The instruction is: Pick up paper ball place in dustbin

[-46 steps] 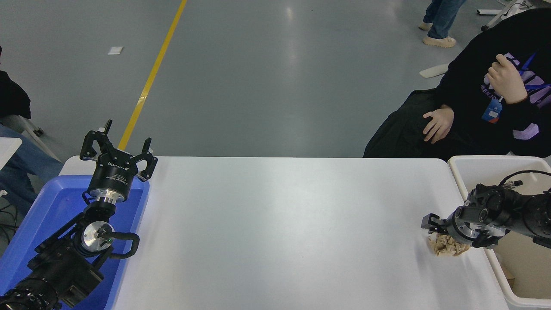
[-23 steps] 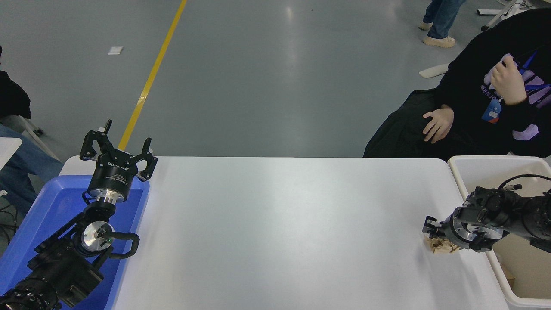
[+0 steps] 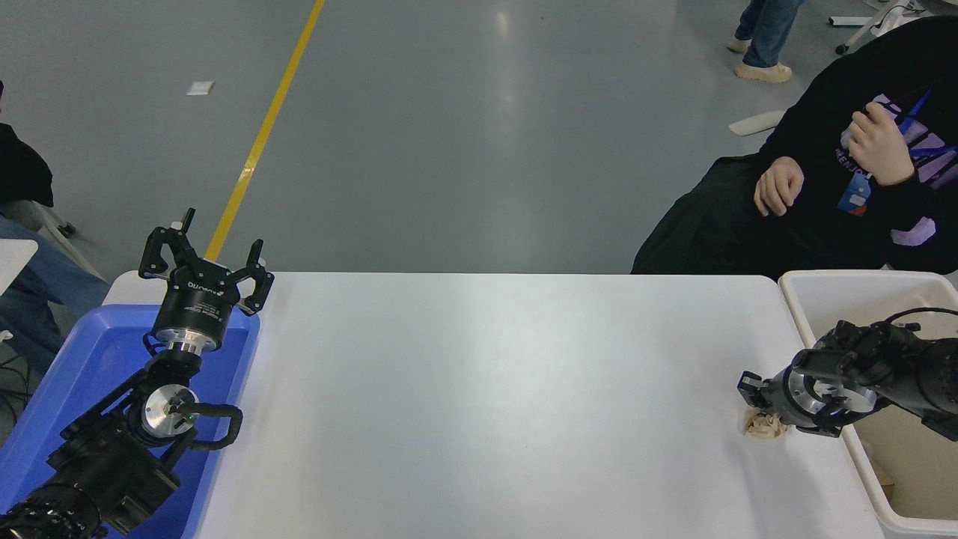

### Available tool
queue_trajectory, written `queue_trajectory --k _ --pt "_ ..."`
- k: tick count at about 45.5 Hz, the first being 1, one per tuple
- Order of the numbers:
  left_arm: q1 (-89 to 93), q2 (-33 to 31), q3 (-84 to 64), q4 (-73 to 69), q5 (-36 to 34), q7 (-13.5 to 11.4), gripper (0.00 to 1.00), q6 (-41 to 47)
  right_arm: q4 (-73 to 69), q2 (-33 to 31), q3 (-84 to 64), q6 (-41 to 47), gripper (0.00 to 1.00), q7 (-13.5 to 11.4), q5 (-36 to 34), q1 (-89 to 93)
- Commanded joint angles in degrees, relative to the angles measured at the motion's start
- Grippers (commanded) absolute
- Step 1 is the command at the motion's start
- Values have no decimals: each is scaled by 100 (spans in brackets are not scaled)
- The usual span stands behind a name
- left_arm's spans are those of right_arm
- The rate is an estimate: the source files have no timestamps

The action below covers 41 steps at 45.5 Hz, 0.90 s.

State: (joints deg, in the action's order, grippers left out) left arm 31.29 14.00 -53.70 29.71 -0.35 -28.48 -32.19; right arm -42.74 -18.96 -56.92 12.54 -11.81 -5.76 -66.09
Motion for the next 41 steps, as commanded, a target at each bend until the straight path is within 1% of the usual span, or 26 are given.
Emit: queue_trajectory --k 1,4,7,12,17,20,24,32,41 --pt "0 -3 0 0 0 0 98 2 -50 -108 23 2 0 3 -57 -44" --pt "0 6 0 0 0 0 98 2 -85 -126 23 2 0 12 -57 -106" --pt "0 -3 9 0 0 0 98 -6 -330 -310 6 11 0 21 -22 -254" --pt "0 -3 0 0 0 0 98 2 -1244 -679 -117 125 0 38 154 -983" --pt "0 -3 9 0 0 0 98 2 -2123 -899 -293 336 0 65 584 -1792" --pt "0 -3 9 0 0 0 98 2 -2606 -1022 -311 669 0 74 769 -2293" --pt "0 -3 9 0 0 9 98 -6 -3081 -1119 -319 1459 0 82 954 -3013" --pt "0 -3 9 0 0 9 98 2 -3240 -1066 -223 3246 0 91 998 -4165" --pt "0 6 9 0 0 18 98 2 -3609 -1110 -3 3246 0 91 954 -5387"
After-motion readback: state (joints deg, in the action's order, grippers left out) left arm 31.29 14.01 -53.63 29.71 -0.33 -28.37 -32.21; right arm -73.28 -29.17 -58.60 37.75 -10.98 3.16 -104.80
